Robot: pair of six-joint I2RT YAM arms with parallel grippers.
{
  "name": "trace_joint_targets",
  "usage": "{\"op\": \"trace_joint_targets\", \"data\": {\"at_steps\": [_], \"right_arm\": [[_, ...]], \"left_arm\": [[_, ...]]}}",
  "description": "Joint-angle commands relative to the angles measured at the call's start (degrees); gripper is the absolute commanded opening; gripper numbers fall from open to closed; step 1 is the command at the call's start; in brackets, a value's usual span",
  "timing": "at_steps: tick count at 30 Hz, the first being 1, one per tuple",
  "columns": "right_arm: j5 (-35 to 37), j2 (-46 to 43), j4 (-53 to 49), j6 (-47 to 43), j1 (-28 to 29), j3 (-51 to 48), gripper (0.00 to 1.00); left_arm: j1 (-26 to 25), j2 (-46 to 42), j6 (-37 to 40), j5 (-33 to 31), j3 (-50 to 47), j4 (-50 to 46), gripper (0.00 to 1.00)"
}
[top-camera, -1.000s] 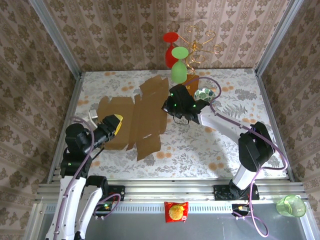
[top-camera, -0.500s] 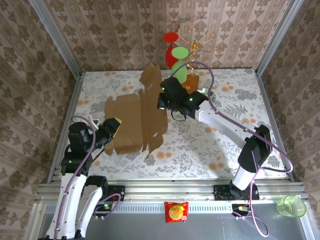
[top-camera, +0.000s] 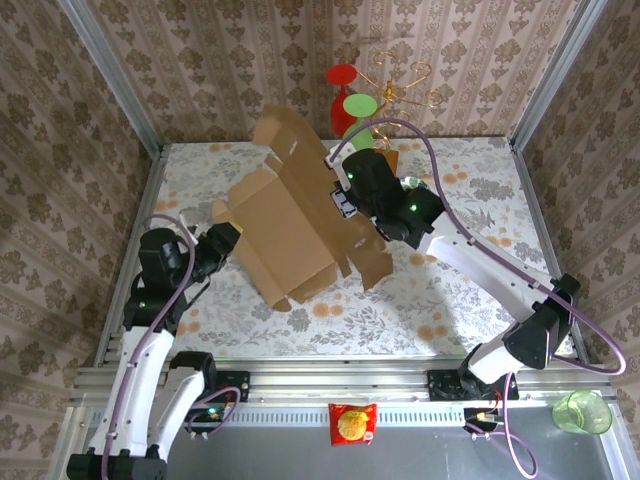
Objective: Fold the paper box
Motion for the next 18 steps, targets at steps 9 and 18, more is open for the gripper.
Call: {"op": "trace_joint_targets", "data": {"at_steps": [9,18], "right_arm": [[10.96,-1.92,27.52,-43.73,6.25,-15.87,0.0],[16.57,3.55,53.36,-62.66,9.18,-24.32,0.0]], "left_arm": [[-2.08,-2.26,-13.66,-6.36,4.86,6.6,0.42],[-3.11,-1.29,-22.84,-10.67,5.1,7.91,0.45]]}}
